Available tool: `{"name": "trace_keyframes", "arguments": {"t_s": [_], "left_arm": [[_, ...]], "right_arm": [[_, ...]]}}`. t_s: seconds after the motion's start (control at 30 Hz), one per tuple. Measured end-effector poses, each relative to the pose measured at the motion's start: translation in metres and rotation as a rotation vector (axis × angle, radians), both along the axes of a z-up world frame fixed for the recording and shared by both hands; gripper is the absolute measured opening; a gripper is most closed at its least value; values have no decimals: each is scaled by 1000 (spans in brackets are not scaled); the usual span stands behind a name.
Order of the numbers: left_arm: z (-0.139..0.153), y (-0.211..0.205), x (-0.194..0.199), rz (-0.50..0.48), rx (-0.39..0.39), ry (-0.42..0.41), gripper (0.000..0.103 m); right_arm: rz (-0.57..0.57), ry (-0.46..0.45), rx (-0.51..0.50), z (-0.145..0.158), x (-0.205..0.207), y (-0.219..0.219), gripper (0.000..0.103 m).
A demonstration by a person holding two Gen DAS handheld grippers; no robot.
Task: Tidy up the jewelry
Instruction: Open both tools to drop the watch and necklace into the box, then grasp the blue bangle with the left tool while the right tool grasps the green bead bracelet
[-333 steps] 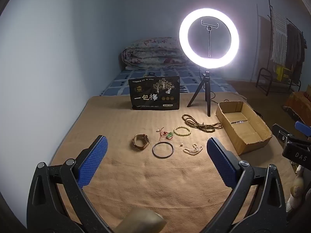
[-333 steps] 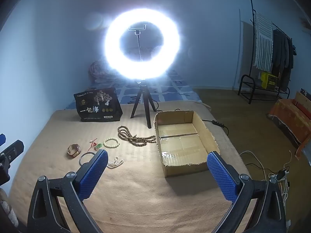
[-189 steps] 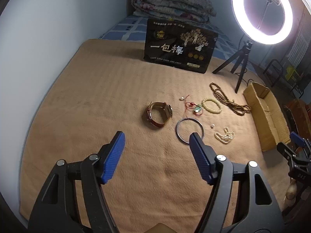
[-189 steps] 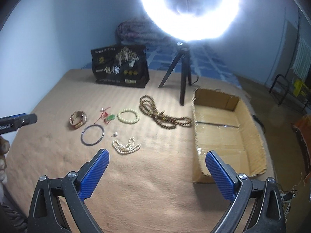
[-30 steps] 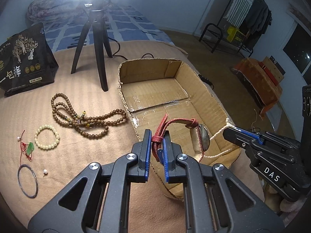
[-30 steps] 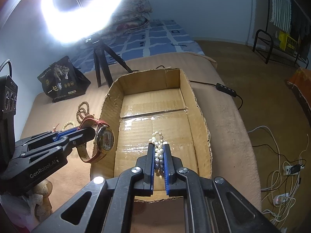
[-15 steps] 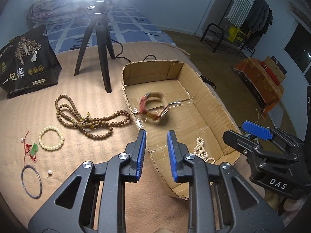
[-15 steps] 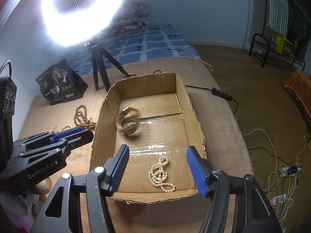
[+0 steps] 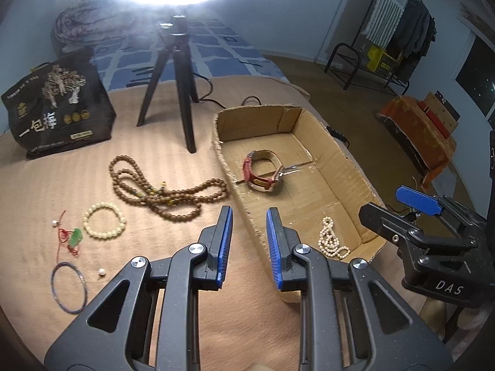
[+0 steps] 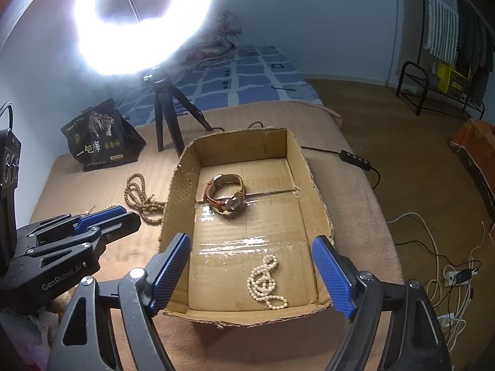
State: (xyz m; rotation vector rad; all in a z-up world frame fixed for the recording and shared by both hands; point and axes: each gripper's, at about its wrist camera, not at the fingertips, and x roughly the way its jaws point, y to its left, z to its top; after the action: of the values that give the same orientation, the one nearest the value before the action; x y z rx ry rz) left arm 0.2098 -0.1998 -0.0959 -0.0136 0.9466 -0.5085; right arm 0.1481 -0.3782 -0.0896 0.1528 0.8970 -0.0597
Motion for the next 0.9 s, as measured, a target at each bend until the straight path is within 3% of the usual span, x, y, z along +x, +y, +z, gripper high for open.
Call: {"name": "trace_keyframes", "arguments": {"t_s": [0.9], "left_arm": [[15,178,2,171,48,-12,21]], "right_arm": [[167,-16,55,16,21,97,84]]}}
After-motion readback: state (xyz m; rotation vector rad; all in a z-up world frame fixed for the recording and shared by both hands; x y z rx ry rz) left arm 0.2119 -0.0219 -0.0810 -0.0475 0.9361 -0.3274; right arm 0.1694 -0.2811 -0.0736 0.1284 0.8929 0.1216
